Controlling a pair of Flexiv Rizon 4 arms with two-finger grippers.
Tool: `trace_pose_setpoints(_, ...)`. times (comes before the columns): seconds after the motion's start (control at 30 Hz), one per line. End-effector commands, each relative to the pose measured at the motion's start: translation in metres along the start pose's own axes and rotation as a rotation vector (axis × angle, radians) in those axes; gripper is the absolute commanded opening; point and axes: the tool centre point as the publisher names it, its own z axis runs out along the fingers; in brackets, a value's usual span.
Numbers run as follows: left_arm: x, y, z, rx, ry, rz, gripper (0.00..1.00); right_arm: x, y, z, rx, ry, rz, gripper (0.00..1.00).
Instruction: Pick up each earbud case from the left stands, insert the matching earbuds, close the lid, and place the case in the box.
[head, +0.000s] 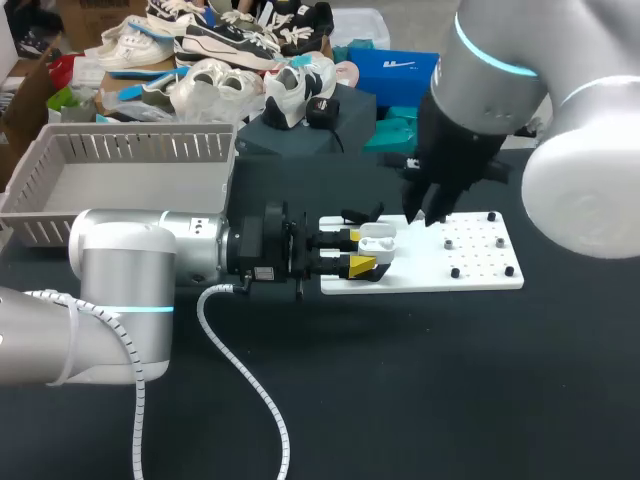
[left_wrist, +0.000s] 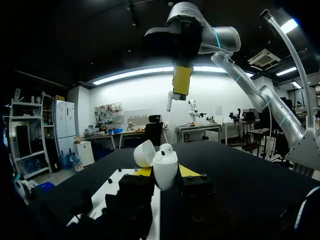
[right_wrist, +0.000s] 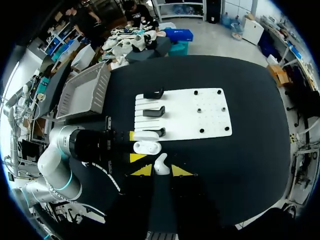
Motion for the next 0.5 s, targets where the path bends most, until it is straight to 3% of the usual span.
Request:
trace_pose_setpoints(0.03, 0.000, -0.002, 0.000, -0.006, -0.002, 0.002, 0.00, -0.009, 0.016, 0.004, 0.002, 0.119, -0.049, 0.00)
trace_pose_setpoints(0.2, 0.000, -0.002, 0.000, -0.006, -0.002, 0.002, 0.00, -0.009, 0.030, 0.013, -0.046, 0.173, -0.122, 0.00)
trace_pose_setpoints(0.5, 0.000, -0.002, 0.000, -0.006, -0.002, 0.002, 0.00, -0.006, 0.044, 0.026, -0.011, 0.246, -0.194, 0.00)
